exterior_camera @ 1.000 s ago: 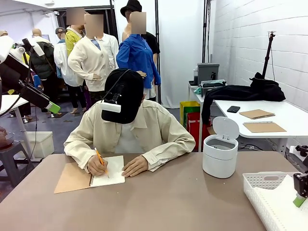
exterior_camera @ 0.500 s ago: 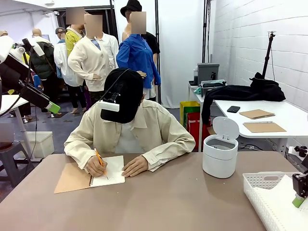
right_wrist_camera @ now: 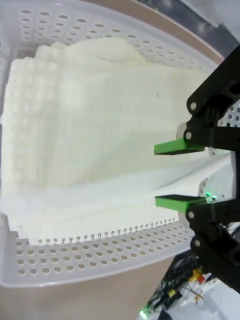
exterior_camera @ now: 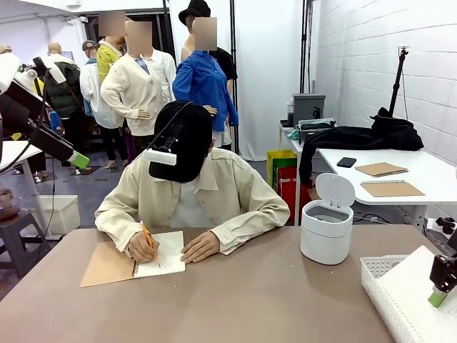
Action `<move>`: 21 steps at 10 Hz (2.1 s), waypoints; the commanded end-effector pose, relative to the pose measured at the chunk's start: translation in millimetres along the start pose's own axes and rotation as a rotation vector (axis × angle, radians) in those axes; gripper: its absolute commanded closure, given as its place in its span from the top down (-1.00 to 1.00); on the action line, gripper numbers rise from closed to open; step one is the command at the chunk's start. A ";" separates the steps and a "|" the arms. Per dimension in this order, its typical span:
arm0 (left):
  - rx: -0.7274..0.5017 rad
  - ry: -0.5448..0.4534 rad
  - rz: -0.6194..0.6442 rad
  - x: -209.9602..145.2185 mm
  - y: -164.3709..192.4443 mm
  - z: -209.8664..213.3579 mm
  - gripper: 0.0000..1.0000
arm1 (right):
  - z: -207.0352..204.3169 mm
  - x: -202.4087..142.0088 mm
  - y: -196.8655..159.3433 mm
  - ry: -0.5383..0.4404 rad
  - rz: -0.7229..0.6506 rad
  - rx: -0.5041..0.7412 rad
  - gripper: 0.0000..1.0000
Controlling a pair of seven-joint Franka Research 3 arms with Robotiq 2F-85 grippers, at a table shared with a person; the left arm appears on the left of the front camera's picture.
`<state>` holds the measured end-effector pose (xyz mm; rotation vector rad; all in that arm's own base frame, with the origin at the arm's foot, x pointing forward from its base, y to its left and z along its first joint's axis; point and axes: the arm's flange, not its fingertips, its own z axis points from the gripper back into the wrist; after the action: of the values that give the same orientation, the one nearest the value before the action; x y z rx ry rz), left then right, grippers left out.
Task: Sort the paper based on its condition.
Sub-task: If a person hands you a paper, place it in the Organizing basket , and if it's crumpled, put it in the Trash can.
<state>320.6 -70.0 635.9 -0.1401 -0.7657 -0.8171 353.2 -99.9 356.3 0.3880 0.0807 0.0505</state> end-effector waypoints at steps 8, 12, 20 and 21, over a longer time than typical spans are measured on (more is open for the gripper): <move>0.003 0.001 -0.005 -0.3 0.5 0.5 1.00 | 53.4 -8.8 35.6 -0.026 0.130 -0.147 1.00; 0.003 0.001 -0.005 -0.3 0.5 0.5 1.00 | 65.0 -15.2 56.7 -0.059 0.216 -0.126 1.00; 0.003 0.001 -0.005 -0.3 0.5 0.5 1.00 | 73.5 -3.4 51.4 -0.238 0.129 -0.193 1.00; 0.003 0.001 -0.005 -0.3 0.5 0.5 1.00 | 76.3 -4.3 55.6 -0.227 0.162 -0.160 1.00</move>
<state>320.6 -70.1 635.9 -0.1400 -0.7657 -0.8172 351.7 -84.1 453.4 0.2404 -0.1718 0.1763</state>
